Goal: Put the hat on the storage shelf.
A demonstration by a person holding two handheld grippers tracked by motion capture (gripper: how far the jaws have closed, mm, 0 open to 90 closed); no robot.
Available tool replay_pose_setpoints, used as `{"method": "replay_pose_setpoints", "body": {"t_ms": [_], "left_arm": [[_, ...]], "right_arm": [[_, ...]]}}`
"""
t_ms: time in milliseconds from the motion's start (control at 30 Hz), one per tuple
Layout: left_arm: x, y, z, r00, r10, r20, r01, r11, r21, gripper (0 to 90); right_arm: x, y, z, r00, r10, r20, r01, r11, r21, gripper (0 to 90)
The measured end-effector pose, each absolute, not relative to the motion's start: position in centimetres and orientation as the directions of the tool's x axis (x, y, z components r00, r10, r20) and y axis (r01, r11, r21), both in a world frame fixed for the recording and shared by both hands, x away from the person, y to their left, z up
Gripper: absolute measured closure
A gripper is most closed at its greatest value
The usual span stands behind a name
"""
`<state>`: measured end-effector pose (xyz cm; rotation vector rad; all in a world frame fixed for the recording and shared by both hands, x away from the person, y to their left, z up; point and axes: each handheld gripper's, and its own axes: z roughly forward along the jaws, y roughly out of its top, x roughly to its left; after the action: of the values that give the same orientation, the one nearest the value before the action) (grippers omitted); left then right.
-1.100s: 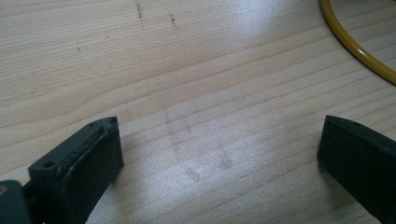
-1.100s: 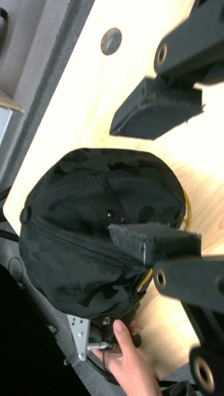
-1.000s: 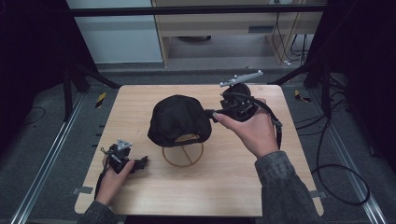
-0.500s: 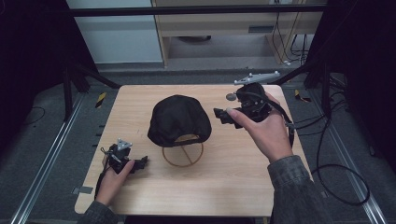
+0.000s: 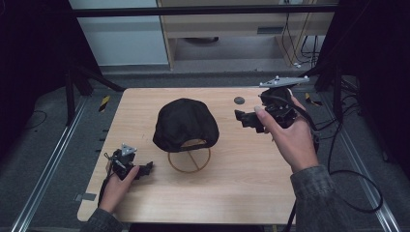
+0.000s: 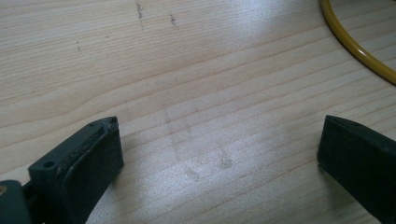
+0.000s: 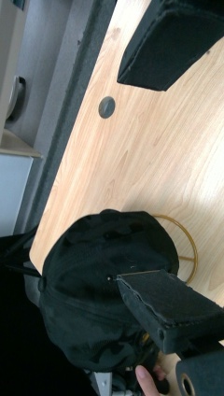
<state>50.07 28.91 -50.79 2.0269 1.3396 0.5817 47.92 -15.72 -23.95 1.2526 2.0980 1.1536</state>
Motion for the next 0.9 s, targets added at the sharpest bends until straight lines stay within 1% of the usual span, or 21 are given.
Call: {"method": "replay_pose_setpoints", "body": {"t_ms": [300,467,633,733,900], "left_arm": [[50.1,28.9,-50.8,0.384,0.923,0.018,0.644,-0.282,0.712,0.0],[50.0,28.9,-50.8,0.383,0.923,0.018,0.643,-0.28,0.713,0.0],[50.0,28.9,-50.8,0.383,0.924,0.018,0.642,-0.28,0.714,0.0],[50.0,28.9,-50.8,0.382,0.924,0.018,0.642,-0.28,0.714,0.0],[50.0,28.9,-50.8,0.38,0.925,0.019,0.646,-0.28,0.711,0.0]], "right_arm": [[47.6,-17.4,-24.1,-0.448,0.893,0.049,0.509,0.21,0.835,5.3],[47.5,-18.2,-24.8,-0.468,0.881,0.062,0.516,0.216,0.829,5.0],[47.7,-19.3,-26.2,-0.431,0.901,0.057,0.512,0.192,0.837,7.1],[48.1,-20.1,-27.8,-0.401,0.914,0.058,0.527,0.178,0.831,7.2],[48.4,-20.6,-29.5,-0.391,0.919,0.059,0.542,0.178,0.821,6.8]]}}
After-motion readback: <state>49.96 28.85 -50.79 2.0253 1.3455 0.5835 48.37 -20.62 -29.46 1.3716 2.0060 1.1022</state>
